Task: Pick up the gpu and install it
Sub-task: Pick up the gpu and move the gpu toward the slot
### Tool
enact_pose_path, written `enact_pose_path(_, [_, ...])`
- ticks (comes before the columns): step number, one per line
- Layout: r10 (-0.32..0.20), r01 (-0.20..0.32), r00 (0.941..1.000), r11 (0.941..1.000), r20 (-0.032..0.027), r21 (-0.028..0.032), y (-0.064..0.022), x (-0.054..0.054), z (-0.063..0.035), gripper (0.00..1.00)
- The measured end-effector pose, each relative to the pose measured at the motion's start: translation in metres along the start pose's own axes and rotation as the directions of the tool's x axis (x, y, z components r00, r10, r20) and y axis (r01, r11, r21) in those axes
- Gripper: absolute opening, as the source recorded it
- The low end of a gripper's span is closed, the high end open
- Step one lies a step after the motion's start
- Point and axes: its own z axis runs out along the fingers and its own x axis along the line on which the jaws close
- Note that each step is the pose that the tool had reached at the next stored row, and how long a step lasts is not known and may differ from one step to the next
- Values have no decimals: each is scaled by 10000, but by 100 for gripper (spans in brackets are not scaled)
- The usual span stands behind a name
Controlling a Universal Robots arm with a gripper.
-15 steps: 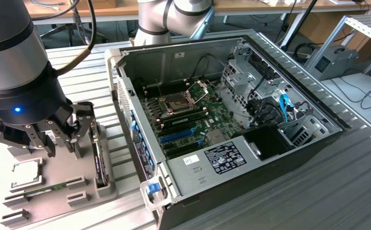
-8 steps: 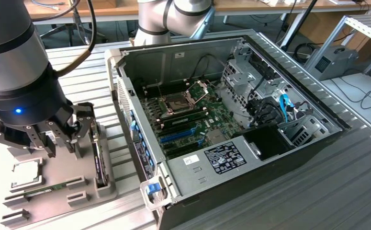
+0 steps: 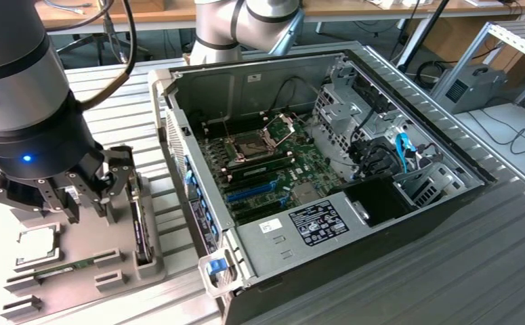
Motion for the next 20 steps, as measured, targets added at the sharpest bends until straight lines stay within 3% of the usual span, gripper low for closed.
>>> enact_pose_path(20, [1,-1,10000,10000,0,0,-4,1,50,36])
